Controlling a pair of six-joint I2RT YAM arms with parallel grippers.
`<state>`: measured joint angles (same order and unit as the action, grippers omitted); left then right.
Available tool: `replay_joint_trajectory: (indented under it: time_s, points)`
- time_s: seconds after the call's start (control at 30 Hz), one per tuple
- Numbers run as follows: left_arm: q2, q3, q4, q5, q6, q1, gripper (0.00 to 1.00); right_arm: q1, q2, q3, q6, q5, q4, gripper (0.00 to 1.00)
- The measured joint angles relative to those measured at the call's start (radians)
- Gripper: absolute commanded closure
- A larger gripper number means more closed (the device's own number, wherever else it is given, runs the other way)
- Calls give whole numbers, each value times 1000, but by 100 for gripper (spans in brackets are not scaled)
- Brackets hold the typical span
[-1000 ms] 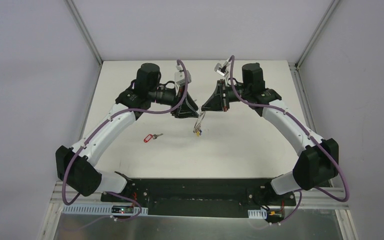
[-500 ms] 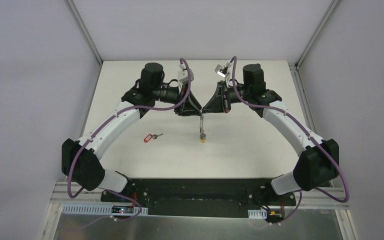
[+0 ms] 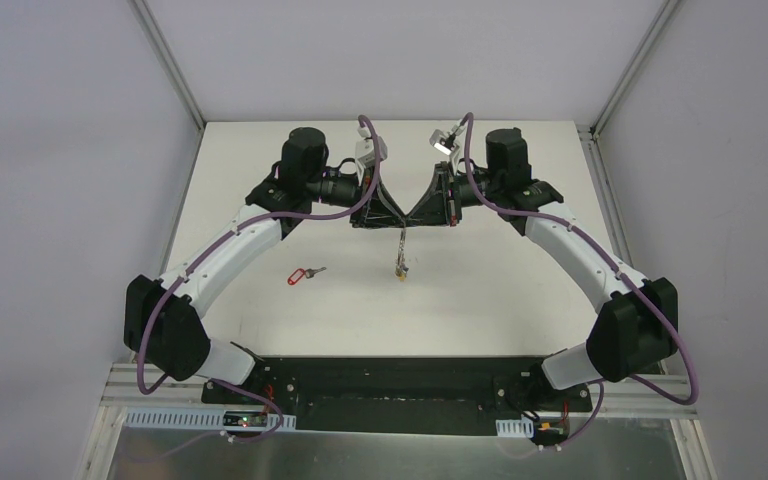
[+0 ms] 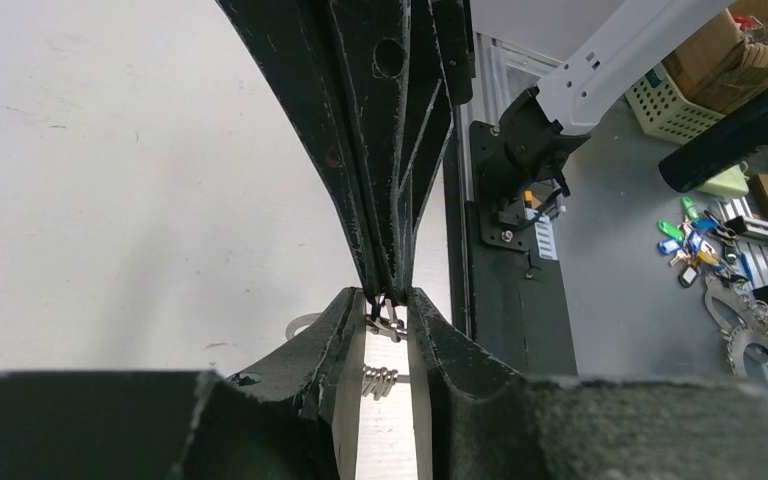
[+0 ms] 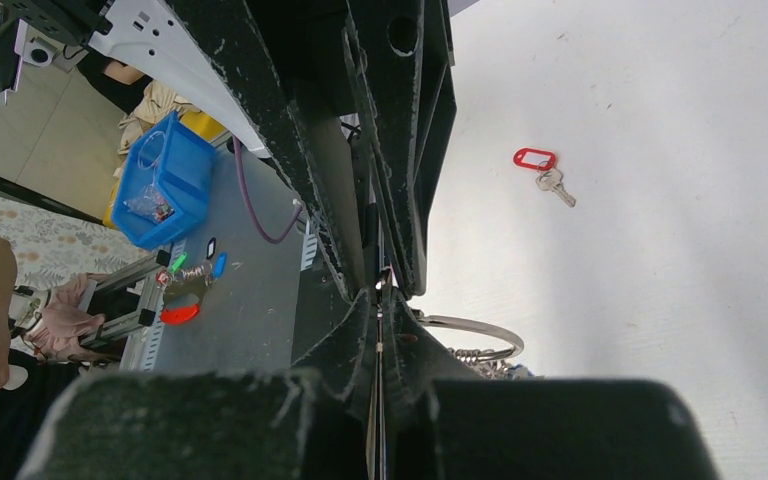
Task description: Put the keys on the keyring
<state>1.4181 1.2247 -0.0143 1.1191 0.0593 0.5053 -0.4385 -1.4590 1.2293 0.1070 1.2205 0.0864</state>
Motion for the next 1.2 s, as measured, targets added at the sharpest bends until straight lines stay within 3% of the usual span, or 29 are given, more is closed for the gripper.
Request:
replay_joint_trajectory:
  time_s: [0.67, 0.83, 1.03, 1.2]
  points:
    - [0, -12, -16, 7, 6, -1, 85, 6, 0, -2, -2, -1, 1, 100]
    - [0, -13, -20, 7, 7, -1, 81, 7, 0, -2, -2, 0, 1, 100]
    - [0, -17, -26, 7, 8, -2, 83, 7, 0, -3, -2, 0, 1, 100]
    - [0, -21, -27, 9, 9, -3, 75, 7, 0, -6, -3, 0, 0, 100]
